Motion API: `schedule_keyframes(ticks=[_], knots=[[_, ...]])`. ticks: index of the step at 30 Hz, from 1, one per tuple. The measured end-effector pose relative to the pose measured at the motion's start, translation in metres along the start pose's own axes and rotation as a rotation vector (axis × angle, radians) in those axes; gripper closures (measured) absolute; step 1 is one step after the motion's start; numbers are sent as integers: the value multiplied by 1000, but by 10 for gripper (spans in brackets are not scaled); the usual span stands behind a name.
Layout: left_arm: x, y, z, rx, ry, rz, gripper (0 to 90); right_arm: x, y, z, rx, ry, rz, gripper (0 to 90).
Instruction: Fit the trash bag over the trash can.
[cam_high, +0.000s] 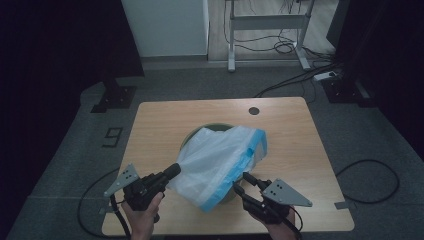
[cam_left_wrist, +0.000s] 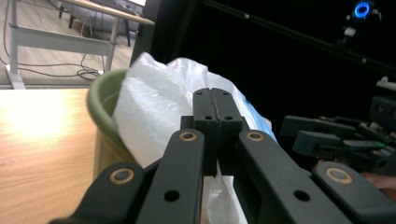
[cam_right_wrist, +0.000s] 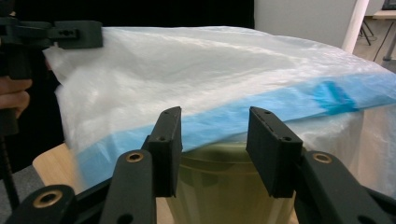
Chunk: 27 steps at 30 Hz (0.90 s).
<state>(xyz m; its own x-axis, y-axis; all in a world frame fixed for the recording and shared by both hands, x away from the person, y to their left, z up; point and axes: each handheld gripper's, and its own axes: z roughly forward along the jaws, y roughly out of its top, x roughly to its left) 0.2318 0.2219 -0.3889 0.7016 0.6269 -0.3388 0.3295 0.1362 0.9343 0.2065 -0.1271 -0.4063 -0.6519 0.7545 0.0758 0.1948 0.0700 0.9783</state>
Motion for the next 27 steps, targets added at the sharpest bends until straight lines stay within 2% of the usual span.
schedule_keyframes(ticks=[6,9,18,21,22,27], knots=[[7,0,-11,-25,16,-21,899,-9,-2,-4,-1,-32,8,539],[10,-2,-17,-30,26,-30,899,-22,-1,-7,9,-63,16,536],[28,-15,-35,-58,32,-103,898,-32,0,-4,18,-78,18,519],[33,-17,-39,-72,21,-133,898,-36,4,-1,14,-85,20,517],[34,-17,-41,-71,24,-132,898,-41,7,2,15,-90,28,516],[40,-21,-45,-84,22,-158,898,-45,11,8,30,-96,17,512]])
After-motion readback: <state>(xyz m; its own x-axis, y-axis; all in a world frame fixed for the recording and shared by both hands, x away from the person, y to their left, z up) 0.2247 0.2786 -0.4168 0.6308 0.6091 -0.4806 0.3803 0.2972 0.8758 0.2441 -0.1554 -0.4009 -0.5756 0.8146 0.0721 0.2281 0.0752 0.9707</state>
